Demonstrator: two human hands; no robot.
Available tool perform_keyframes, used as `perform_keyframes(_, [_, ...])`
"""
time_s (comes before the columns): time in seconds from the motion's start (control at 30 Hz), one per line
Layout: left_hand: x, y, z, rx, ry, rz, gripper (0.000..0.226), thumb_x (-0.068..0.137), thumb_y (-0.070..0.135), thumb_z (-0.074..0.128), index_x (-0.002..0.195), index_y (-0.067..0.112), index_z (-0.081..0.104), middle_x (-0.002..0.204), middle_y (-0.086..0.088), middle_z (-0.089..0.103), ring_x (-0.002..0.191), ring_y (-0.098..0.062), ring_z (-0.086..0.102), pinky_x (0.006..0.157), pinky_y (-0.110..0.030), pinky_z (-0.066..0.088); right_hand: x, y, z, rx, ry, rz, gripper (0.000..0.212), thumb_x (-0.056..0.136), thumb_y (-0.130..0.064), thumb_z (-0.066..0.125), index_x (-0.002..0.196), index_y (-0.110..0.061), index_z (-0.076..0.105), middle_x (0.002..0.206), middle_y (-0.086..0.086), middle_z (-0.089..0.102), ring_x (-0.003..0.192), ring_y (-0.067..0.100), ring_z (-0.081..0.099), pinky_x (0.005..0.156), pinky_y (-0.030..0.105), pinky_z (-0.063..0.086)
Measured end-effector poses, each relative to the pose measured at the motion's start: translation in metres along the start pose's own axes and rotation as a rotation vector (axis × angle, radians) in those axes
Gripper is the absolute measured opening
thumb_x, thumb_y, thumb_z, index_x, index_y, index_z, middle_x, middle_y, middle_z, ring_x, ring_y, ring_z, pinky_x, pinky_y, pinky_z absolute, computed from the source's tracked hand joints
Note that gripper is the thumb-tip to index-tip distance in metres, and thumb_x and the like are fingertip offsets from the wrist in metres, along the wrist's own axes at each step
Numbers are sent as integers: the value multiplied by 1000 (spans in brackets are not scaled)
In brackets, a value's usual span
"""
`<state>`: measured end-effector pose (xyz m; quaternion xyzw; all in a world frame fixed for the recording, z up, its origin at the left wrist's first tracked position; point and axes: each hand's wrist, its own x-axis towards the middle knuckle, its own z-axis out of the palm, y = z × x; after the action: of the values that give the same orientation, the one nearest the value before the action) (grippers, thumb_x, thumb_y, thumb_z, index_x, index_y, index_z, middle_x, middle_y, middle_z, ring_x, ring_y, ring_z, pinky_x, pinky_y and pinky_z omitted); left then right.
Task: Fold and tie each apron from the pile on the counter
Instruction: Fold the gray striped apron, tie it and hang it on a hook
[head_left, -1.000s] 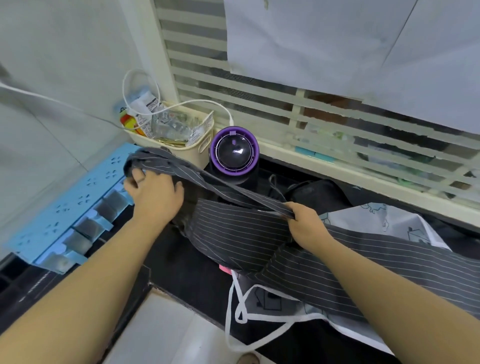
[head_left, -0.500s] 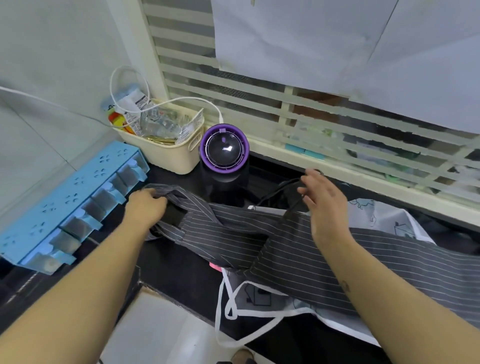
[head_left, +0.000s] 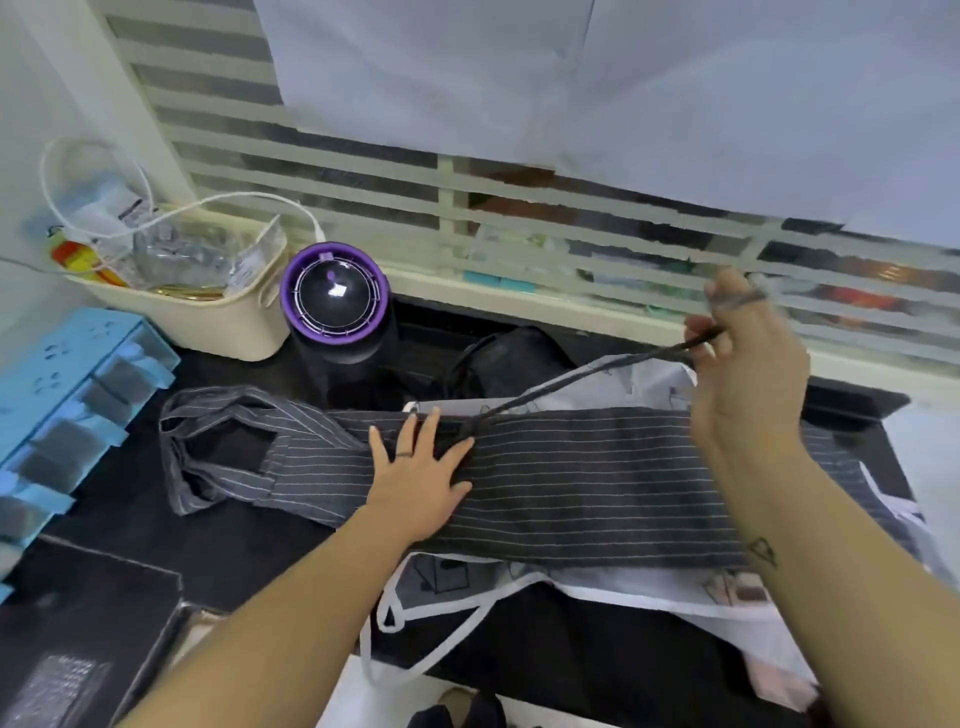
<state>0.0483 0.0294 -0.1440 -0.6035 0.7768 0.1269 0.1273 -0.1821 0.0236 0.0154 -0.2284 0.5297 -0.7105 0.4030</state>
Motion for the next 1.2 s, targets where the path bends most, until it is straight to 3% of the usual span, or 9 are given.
perform_keyframes(0.23, [3, 12, -12, -327, 239, -186, 17, 91, 20, 55, 107, 25, 54, 153, -5, 17, 146, -28, 2, 112, -62, -6, 29, 60, -116, -319, 240, 448, 28, 96, -12, 53, 124, -10, 56, 108, 6, 59, 95, 17, 56, 97, 32, 47])
perform_keyframes(0.33, [10, 37, -12, -240, 478, 36, 28, 78, 10, 67, 103, 18, 56, 141, -10, 40, 141, -34, 26, 110, -66, 6, 34, 66, -152, -384, 252, 475, 24, 96, -12, 54, 120, -13, 55, 124, 8, 55, 110, 22, 53, 94, 34, 47])
perform_keyframes(0.4, [12, 59, -12, -144, 527, 261, 39, 83, 20, 63, 120, 17, 55, 142, -10, 44, 140, -34, 32, 109, -64, 11, 37, 61, -166, -424, 244, 454, 34, 97, -14, 54, 130, -12, 52, 124, 6, 53, 116, 24, 51, 100, 37, 45])
perform_keyframes(0.57, [16, 109, -12, -51, 86, 476, 63, 101, 49, 27, 153, 27, 1, 161, 3, -8, 148, -18, -10, 118, -48, -11, 34, 60, -198, -599, 475, 300, 28, 91, -13, 57, 118, -7, 61, 111, 10, 60, 100, 26, 54, 83, 33, 43])
perform_keyframes(0.63, [21, 124, -11, -47, 23, 481, 65, 100, 52, 25, 153, 27, -2, 161, 4, -10, 148, -17, -10, 117, -50, -10, 32, 63, -213, -517, 619, 288, 17, 89, -10, 56, 103, -6, 63, 95, 11, 59, 90, 26, 53, 73, 32, 42])
perform_keyframes(0.73, [28, 137, -14, -69, 13, 514, 67, 100, 52, 27, 153, 26, -3, 161, 6, -8, 148, -15, -8, 118, -49, -9, 35, 63, -225, -236, 729, 435, 26, 90, -12, 59, 115, -8, 57, 110, 9, 59, 94, 23, 54, 83, 33, 46])
perform_keyframes(0.93, [35, 170, -23, -140, 1, 603, 71, 99, 51, 34, 154, 23, -1, 161, 5, 4, 148, -14, 3, 121, -42, 1, 54, 56, -235, 147, 589, 607, 36, 87, -18, 67, 121, -11, 58, 118, 7, 66, 94, 24, 65, 67, 35, 54])
perform_keyframes(1.1, [38, 202, -21, -102, -30, 639, 74, 99, 52, 30, 153, 14, -3, 160, 1, 3, 148, -18, -3, 120, -46, -5, 45, 16, -193, 114, 443, 281, 21, 94, -10, 55, 115, -9, 52, 112, 6, 66, 96, 19, 64, 86, 35, 53])
perform_keyframes(1.2, [33, 214, -16, -82, -47, 693, 68, 101, 47, 25, 153, 12, -3, 161, 0, -8, 147, -17, -14, 117, -46, -10, 21, -9, -148, -186, 199, 134, 9, 96, -16, 52, 101, -15, 59, 95, -5, 67, 89, 13, 64, 78, 29, 51])
